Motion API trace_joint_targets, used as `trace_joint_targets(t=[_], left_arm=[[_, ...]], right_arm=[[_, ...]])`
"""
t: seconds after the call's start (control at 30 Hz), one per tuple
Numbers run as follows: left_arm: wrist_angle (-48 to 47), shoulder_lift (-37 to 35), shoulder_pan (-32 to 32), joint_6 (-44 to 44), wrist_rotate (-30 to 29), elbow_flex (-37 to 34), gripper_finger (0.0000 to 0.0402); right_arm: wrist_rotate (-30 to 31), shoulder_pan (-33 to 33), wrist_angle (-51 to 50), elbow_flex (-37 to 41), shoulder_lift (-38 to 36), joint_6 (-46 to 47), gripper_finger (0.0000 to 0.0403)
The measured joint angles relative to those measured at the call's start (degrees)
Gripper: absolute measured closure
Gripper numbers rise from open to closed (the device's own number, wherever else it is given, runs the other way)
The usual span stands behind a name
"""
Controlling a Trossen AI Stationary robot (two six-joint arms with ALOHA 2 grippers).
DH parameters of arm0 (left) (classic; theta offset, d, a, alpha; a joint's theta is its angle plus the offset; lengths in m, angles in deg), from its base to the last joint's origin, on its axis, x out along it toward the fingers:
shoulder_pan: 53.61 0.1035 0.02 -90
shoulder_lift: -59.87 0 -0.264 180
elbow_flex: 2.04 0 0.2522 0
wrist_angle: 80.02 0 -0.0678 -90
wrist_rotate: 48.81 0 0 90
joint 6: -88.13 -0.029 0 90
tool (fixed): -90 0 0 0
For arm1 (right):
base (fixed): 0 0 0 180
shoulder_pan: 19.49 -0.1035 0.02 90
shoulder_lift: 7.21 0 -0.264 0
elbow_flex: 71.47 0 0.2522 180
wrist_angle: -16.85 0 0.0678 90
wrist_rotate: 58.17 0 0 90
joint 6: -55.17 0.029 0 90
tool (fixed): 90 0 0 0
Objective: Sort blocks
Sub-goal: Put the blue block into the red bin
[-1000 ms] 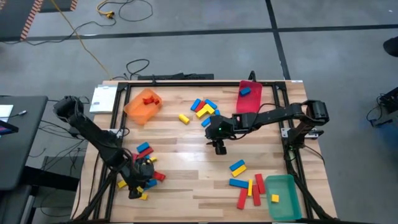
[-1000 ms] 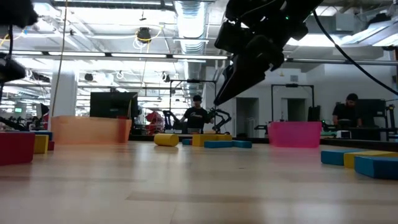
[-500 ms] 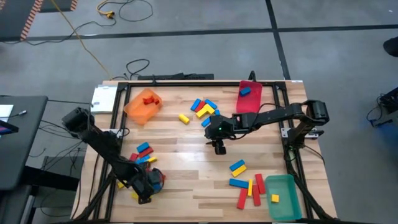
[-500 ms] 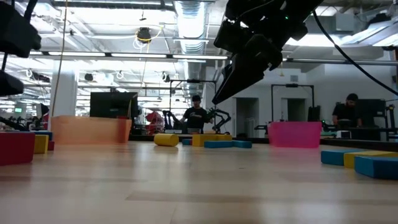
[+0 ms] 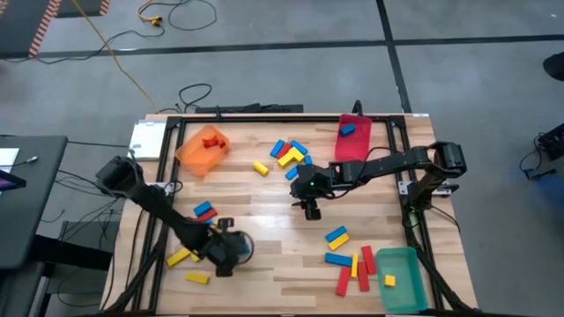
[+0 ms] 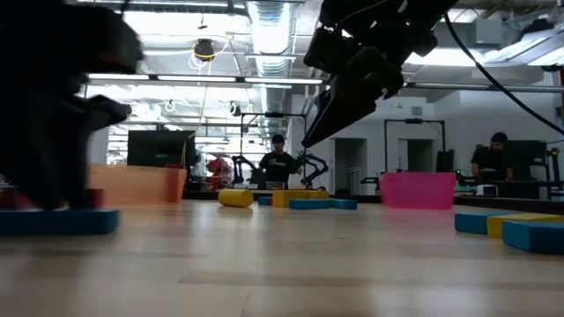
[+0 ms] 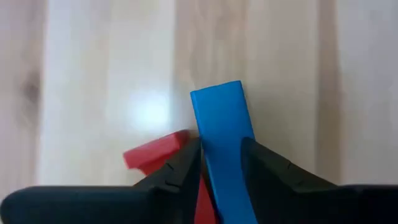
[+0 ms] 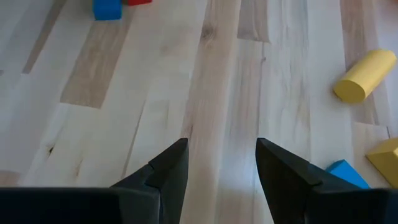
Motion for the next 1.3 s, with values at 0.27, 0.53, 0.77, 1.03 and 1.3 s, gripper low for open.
trace_joint_targets(t=[0.27,0.53,0.77,1.03,1.3], left_arm=[[0.9,0.0,8.9,-10.3,-1.0,0.0,0.0292],[4.6,0.1,17.2,-19.3,-4.1,-0.1,0.0292],[10.2,0.1,21.7,-25.0,-3.8,-0.1,0.0292],[2.8,-3.4,21.3,-21.7,1.2,-0.1,0.0281],[2.7,-2.6,20.0,-21.2,4.6,0.0,0.0198]], right_arm=[[0.0,-1.2,-0.4,0.0,0.0,0.0,0.0203],[0.1,-1.8,-1.1,0.0,0.0,0.7,0.0203],[0.1,-1.9,-1.5,0.0,0.0,1.8,0.0203],[0.2,-2.4,-4.3,0.0,0.0,2.2,0.0203],[0.2,-2.5,-2.8,0.0,0.0,1.9,0.0203]])
